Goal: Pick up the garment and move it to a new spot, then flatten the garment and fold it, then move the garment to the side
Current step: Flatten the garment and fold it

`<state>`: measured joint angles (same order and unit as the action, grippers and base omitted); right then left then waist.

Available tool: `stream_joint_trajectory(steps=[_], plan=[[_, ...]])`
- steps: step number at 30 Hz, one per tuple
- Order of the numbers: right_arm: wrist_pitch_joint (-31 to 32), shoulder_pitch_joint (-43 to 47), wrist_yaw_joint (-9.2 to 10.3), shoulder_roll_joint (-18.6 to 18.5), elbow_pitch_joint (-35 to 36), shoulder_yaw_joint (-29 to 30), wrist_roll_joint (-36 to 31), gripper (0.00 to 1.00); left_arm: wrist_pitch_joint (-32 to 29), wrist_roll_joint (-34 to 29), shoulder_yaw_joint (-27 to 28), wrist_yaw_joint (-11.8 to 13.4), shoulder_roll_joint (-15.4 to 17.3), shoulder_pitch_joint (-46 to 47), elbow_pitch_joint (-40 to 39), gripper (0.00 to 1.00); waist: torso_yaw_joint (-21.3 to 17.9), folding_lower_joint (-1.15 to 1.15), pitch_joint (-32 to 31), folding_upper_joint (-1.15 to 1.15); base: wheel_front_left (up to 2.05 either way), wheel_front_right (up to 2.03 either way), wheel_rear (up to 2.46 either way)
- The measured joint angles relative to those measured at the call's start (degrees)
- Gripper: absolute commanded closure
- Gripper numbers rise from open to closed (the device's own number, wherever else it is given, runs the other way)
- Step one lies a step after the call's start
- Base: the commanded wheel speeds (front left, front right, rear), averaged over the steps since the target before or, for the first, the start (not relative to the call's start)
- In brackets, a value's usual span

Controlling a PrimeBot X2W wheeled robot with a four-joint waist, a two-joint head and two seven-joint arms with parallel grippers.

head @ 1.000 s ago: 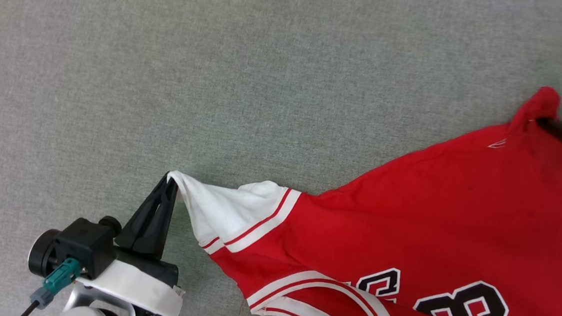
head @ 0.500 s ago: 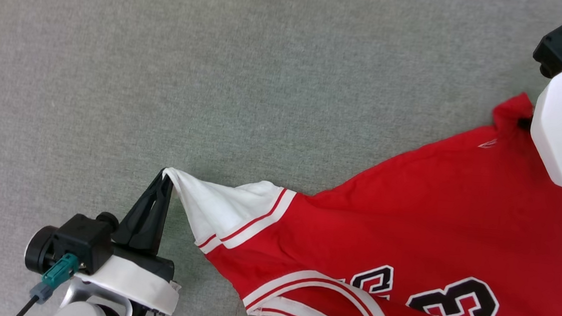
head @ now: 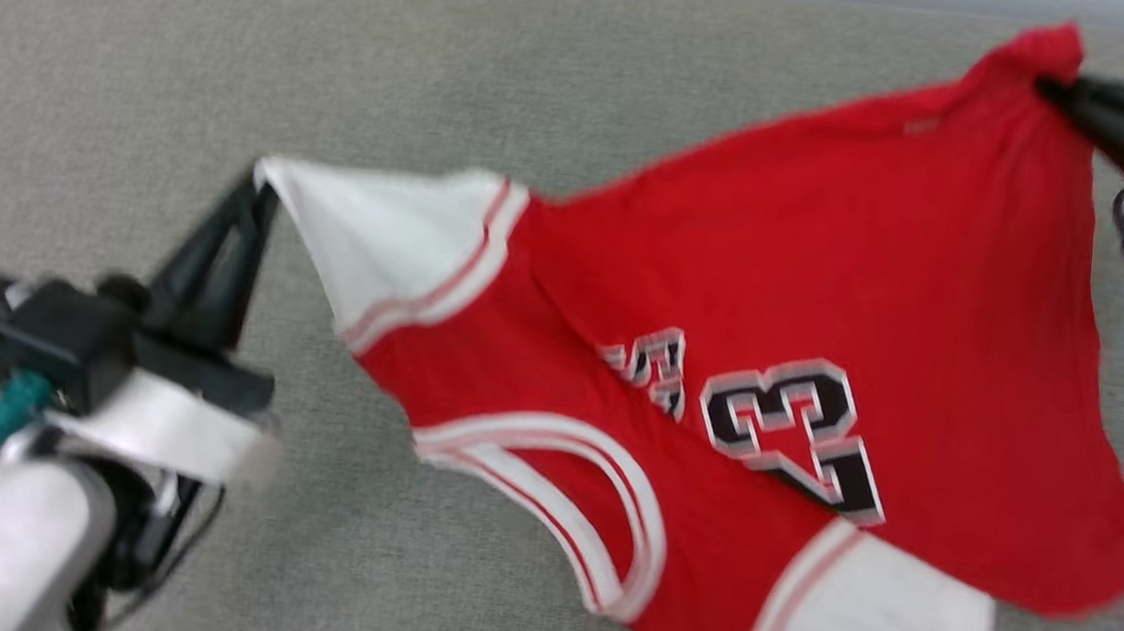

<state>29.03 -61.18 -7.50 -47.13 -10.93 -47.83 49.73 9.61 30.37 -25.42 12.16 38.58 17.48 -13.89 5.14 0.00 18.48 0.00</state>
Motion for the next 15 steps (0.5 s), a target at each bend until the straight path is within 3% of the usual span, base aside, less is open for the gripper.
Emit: stream_joint_trajectory(steps=[8,10,15], plan=[[-10.7,-4.9,0.00,0.3,-0.3,4.3,-3.6,1.00,-4.3,-1.0,1.8,-5.2,1.1,19.4,0.7,1.00,-2.5,0.00,-0.5,0.00,0.00,0.00,0.00],[-12.2,-8.3,-0.01,2.4,-1.7,5.6,-5.6,1.00,-5.8,-1.2,1.7,-8.5,1.0,28.0,4.4,1.00,-3.3,0.00,0.6,0.00,0.00,0.00,0.00],[-14.6,-15.2,-0.01,6.5,-6.2,9.0,-10.3,1.00,-7.6,-2.1,0.6,-12.8,-1.4,42.9,10.5,1.00,-4.2,0.00,3.4,0.00,0.00,0.00,0.00]])
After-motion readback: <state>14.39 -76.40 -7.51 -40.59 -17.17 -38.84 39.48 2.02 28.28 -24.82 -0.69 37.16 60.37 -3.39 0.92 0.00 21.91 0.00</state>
